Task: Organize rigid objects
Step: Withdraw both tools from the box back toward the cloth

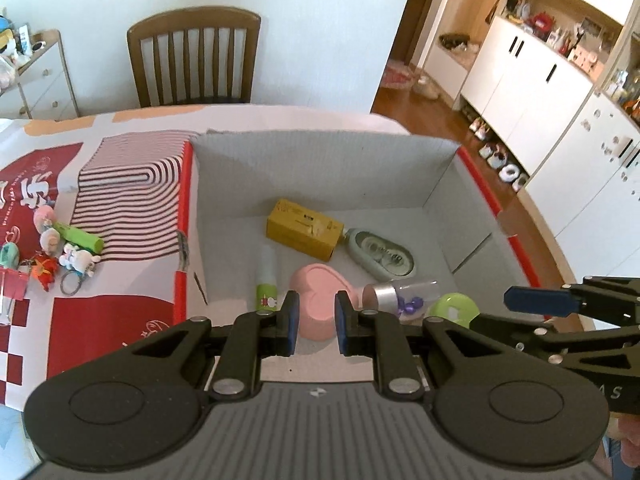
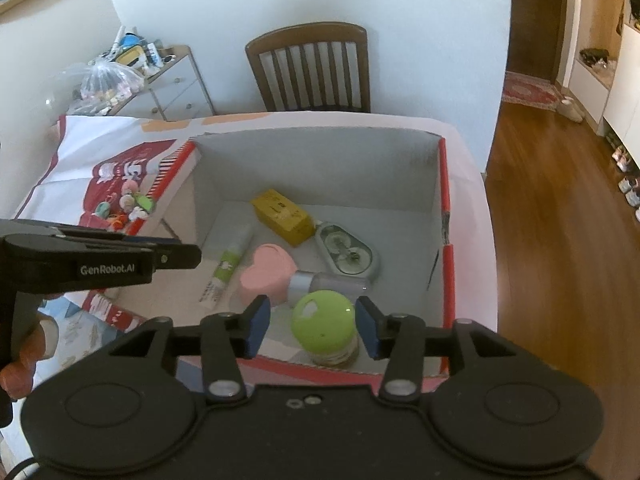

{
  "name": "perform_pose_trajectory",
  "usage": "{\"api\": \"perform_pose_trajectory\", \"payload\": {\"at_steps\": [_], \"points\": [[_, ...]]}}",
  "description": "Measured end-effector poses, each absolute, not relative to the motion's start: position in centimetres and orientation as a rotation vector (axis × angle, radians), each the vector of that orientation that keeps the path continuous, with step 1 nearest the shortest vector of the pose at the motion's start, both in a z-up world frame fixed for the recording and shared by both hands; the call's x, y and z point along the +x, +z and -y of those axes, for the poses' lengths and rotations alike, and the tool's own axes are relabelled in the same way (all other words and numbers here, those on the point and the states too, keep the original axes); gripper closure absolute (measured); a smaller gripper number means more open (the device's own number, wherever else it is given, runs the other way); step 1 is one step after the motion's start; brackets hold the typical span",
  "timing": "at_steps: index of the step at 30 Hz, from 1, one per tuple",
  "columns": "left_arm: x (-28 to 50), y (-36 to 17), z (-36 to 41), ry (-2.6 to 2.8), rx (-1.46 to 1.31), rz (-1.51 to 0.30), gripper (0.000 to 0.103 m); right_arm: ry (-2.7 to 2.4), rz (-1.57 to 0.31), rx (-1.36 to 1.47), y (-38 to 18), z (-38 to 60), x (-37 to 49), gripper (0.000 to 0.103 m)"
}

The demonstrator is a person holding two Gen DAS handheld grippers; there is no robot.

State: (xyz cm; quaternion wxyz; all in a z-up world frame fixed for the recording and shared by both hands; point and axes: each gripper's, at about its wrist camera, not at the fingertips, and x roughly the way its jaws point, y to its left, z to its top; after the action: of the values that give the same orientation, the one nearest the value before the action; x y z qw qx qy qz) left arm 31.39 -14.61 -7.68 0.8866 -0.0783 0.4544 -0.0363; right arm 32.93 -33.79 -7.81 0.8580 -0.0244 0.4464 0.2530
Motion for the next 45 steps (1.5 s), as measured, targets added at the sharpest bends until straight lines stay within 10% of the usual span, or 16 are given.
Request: {"api": "perform_pose_trajectory", "payload": {"at_steps": [23,30,45], "points": [[23.7,-4.0,7.1,-0.113,-0.207,-0.779,0.083,0.572,-0.808,-0.104,-3.8,27.7,26.4,0.039],[20.5,-3.5,2.5,-0.081,-0.204,-0.737,0.043,0.615,-0.773,-0.075,-3.5,23.9,23.8,0.03],[16.7,-4.9,-8.5,-0.014,-0.179,-0.724,0.019,0.647,-0.723,-0.074,-3.3,14.5,21.4,0.005]]}}
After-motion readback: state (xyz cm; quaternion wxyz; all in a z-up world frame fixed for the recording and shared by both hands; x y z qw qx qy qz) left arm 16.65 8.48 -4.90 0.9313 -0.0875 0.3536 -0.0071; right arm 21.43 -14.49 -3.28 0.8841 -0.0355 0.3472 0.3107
